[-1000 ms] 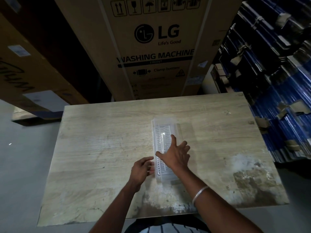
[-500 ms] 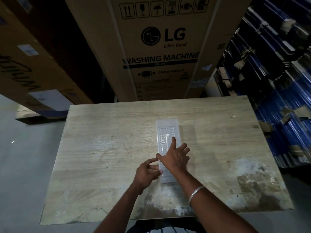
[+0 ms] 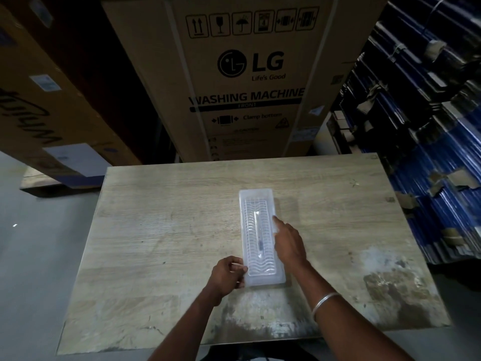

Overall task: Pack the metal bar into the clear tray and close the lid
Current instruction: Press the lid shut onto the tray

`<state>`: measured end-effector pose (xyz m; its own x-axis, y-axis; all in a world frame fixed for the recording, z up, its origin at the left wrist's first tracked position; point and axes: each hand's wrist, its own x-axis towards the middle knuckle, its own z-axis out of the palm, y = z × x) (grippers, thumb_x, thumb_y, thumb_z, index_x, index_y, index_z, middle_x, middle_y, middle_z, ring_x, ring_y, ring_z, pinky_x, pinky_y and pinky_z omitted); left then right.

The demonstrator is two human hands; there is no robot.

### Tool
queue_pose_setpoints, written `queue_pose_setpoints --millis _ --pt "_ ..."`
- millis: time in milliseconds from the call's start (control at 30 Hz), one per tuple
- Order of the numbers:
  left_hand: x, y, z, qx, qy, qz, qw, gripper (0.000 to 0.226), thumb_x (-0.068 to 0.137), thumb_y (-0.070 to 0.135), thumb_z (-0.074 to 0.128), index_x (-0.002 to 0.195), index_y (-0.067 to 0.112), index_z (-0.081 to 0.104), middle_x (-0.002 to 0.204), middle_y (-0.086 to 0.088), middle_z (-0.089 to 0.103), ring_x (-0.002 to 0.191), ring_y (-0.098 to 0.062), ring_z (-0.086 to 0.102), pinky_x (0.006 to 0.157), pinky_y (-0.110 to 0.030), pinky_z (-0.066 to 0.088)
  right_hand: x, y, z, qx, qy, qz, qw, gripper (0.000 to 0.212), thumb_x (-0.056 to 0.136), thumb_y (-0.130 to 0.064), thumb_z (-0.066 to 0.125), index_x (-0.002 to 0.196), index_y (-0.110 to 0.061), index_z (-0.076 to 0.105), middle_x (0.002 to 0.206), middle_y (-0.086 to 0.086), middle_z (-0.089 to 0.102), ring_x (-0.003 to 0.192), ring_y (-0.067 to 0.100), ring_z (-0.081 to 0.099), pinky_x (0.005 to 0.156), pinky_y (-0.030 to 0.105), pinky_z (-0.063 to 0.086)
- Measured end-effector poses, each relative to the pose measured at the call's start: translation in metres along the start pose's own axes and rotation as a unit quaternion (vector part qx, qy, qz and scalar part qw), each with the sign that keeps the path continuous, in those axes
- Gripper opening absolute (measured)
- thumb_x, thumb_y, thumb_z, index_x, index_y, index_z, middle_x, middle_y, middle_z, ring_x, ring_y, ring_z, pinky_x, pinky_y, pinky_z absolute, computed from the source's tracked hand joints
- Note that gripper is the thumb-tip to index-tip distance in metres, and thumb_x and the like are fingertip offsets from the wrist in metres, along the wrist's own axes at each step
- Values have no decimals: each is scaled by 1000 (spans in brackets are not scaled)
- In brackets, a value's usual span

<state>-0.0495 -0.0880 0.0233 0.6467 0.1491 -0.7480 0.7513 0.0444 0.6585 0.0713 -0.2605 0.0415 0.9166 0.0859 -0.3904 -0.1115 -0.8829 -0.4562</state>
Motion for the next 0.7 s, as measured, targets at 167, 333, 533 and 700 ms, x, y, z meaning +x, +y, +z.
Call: queue_pose_setpoints --millis 167,333,533,700 --pt "1 2 2 28 1 4 1000 18 92 7 71 106 -1 64 80 -10 64 68 -22 63 72 -45 65 17 15 -7 72 -31 -2 997 59 90 -8 66 141 -34 52 94 2 73 79 9 66 62 8 43" --pt "6 17 -2 252 22 102 962 71 81 24 83 143 18 47 131 -13 61 96 -25 69 88 -51 61 27 16 -11 71 -54 -12 996 64 86 -9 73 140 -36 51 80 -3 66 68 5 58 65 10 42" --pt "35 78 -3 654 38 205 727 169 45 64 92 159 13 -21 167 -11 -26 157 -36 -12 125 -57 20 42 2 -20 -98 -85 -82 988 76 82 -14 78 148 -25 42 146 8 50 133 22 49 108 33 43" --pt "47 102 8 731 5 169 661 172 43 64 93 156 4 -23 166 -17 -28 156 -35 -16 128 -55 4 52 -8 -32 -198 -124 -135 963 84 77 -13 82 150 -18 39 165 -7 13 148 17 28 115 35 35"
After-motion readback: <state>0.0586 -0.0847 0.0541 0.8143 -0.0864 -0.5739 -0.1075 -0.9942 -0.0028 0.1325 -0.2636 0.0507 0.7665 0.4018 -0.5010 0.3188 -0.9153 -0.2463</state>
